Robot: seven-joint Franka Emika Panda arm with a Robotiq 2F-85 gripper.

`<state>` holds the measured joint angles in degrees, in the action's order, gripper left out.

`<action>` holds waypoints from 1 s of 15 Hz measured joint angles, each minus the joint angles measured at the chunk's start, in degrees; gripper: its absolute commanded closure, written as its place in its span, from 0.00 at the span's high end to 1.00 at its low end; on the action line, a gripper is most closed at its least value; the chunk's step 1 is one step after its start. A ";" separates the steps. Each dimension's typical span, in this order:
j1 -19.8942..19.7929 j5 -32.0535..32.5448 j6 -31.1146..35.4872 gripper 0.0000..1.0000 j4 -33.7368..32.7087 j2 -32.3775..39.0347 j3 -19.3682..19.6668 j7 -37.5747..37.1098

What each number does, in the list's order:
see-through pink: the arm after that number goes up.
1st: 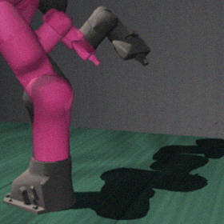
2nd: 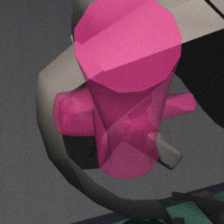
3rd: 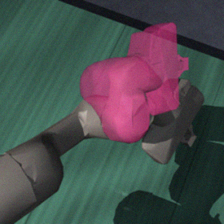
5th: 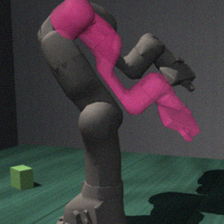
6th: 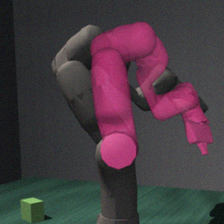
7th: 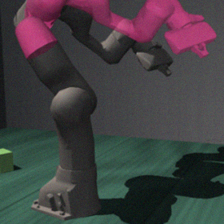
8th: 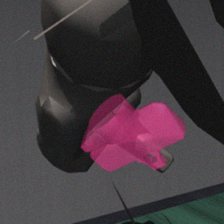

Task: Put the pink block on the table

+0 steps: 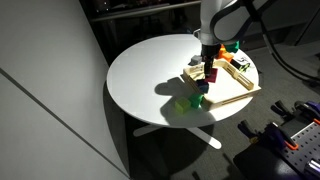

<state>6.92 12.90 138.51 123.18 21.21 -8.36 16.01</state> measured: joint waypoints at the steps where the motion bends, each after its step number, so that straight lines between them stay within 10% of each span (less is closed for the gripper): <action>1: 0.37 0.00 -0.50 0.34 -1.25 0.67 0.00 -0.73; 15: 7.73 2.79 -6.59 0.34 -17.50 12.53 -0.04 -2.49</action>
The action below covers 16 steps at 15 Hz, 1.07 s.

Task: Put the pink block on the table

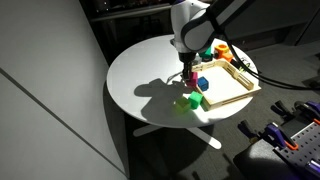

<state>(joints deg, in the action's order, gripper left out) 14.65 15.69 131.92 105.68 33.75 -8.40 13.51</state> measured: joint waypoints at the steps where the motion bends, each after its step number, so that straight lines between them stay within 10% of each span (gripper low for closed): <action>1: 0.45 0.45 -0.41 0.34 -0.84 0.52 -0.02 0.33; 11: 2.87 5.57 -1.58 0.34 -3.30 2.79 -0.79 5.57; 12: 2.98 5.93 -1.58 0.84 -3.30 2.90 -0.98 6.27; 16: 3.28 6.64 -1.58 1.00 -3.29 3.58 -1.55 8.03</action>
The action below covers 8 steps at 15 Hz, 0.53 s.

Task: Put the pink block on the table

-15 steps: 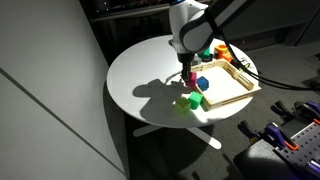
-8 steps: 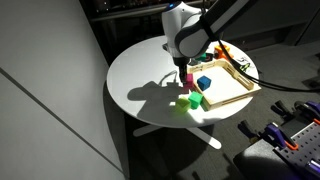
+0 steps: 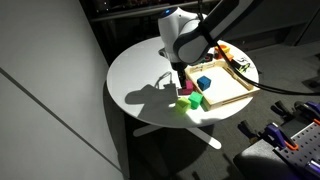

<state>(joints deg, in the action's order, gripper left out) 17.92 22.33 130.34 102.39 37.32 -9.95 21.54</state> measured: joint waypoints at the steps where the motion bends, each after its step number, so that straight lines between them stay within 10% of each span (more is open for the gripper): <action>1: 0.00 0.00 0.00 1.00 0.01 0.07 -0.02 0.28; 8: -1.15 -1.11 -0.07 1.00 0.03 -0.05 -0.02 0.10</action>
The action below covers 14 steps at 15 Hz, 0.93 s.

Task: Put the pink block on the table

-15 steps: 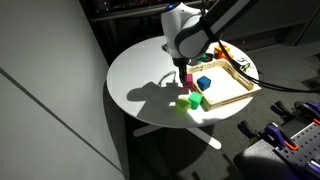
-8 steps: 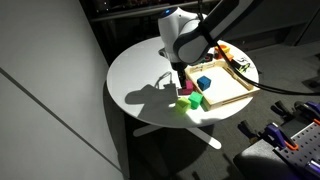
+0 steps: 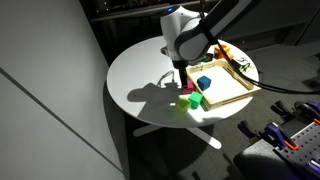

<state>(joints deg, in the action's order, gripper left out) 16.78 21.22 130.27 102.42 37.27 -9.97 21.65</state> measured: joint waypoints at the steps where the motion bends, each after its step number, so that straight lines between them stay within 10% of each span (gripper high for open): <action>1: -0.33 -0.52 -0.15 1.00 0.01 -0.07 0.02 -0.42; 14: -2.90 -9.19 -4.00 1.00 8.29 -7.72 0.40 -14.93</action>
<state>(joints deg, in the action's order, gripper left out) 13.88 12.03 126.27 110.71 29.55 -9.57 6.72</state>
